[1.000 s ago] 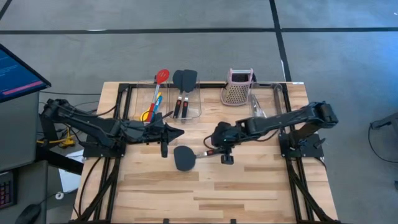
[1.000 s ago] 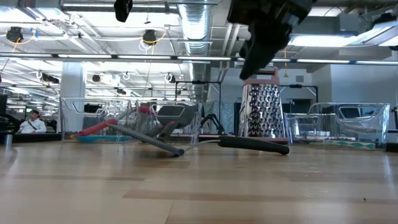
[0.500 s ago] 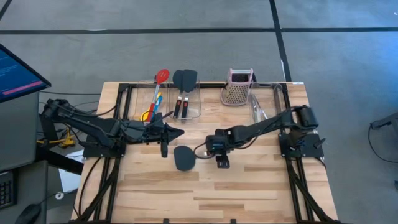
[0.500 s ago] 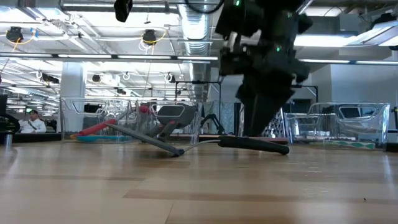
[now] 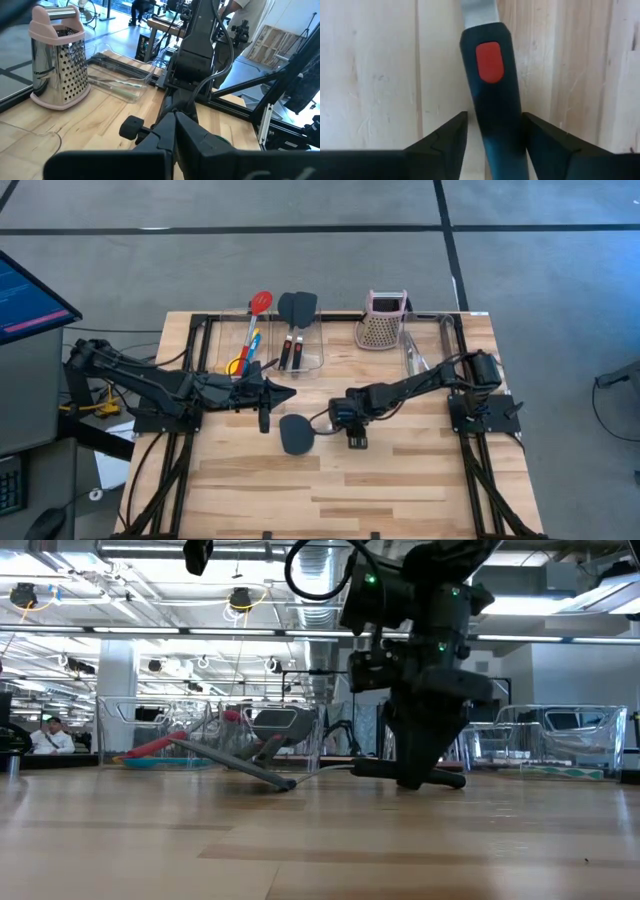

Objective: Pick & Place Kitchen Items
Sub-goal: Put the black spatula into the middle transparent bin

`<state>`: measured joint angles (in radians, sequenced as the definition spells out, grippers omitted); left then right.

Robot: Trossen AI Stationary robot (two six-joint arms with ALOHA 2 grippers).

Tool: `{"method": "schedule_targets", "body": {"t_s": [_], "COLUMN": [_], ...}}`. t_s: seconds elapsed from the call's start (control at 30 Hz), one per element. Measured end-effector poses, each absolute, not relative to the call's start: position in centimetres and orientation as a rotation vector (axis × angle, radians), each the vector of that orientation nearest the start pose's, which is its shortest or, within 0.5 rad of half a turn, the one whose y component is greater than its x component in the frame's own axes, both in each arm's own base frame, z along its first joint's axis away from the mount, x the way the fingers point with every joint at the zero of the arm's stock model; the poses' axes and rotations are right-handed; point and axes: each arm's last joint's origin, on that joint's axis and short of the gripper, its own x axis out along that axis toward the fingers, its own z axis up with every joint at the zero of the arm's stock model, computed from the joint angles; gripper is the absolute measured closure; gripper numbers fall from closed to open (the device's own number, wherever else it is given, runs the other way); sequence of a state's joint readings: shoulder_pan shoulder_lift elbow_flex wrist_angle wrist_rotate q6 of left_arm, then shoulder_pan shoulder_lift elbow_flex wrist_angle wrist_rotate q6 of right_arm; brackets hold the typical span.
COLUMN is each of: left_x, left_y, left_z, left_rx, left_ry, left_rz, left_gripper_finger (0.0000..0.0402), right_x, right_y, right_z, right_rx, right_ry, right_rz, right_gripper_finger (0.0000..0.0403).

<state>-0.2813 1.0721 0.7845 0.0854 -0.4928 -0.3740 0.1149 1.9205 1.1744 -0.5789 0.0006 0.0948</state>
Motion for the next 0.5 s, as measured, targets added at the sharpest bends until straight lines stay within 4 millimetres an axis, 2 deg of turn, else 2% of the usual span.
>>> {"method": "schedule_targets", "body": {"t_s": [0.37, 0.5], "left_x": [23.16, 23.16], "left_y": [-5.27, -5.27], "left_z": [30.51, 30.51], "left_rx": [-0.297, -0.297], "left_ry": [0.141, 0.141], "left_rz": [0.242, 0.242], "left_gripper_finger": [0.0401, 0.0401], "right_x": [35.36, 35.36], "right_y": [4.06, 4.07], "right_z": [13.55, 13.55], "right_rx": [0.005, 0.006], "right_ry": [1.314, 1.313], "right_rz": [0.035, 0.036], "right_gripper_finger": [0.0284, 0.0294]}}
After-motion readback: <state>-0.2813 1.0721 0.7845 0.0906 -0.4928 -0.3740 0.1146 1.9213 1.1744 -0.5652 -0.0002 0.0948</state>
